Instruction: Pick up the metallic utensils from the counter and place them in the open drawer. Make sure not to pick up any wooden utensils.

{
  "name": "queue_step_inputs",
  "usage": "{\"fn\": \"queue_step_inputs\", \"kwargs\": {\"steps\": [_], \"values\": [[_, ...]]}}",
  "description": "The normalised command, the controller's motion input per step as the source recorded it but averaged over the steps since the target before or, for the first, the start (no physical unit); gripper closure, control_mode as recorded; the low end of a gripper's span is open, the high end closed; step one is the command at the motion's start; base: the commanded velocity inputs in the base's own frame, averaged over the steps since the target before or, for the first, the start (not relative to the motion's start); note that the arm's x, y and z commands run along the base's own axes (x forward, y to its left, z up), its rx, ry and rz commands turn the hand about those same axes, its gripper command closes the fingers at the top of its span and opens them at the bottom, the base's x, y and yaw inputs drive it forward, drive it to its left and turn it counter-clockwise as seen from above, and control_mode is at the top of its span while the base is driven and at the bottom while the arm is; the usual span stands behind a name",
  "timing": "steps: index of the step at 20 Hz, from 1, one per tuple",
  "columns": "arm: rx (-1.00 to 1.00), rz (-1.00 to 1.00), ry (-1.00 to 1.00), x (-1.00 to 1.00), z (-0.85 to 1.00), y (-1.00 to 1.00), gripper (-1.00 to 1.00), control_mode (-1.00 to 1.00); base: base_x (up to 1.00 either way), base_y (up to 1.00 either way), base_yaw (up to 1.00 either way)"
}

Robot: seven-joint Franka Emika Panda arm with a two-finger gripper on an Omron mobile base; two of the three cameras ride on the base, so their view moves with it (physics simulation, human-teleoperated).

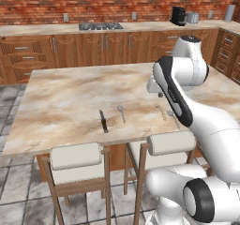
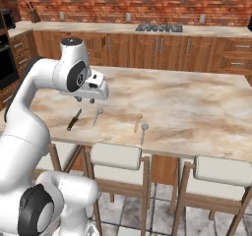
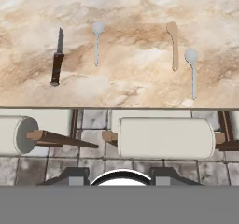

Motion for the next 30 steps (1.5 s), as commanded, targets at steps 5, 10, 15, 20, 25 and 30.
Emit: {"fn": "queue_step_inputs", "kwargs": {"steps": [5,10,15,20,25,30], "values": [[0.0,0.0,-0.01,-0.29,0.0,0.0,-1.0,-1.0,0.0,0.0,0.0],[-0.02,0.0,0.0,-0.53,-0.04,0.0,-1.0,-1.0,0.0,0.0,0.0],[-0.04,0.0,0.0,-0.22,-0.26,0.01,-1.0,-1.0,0.0,0.0,0.0],[-0.07,0.0,0.07,0.12,-0.48,0.0,-1.0,-1.0,0.0,0.0,0.0],[-0.02,0.0,0.04,0.36,-0.35,0.0,-1.0,-1.0,0.0,0.0,0.0],[0.0,0.0,0.0,0.51,-0.26,0.0,-1.0,-1.0,0.0,0.0,0.0]]}}
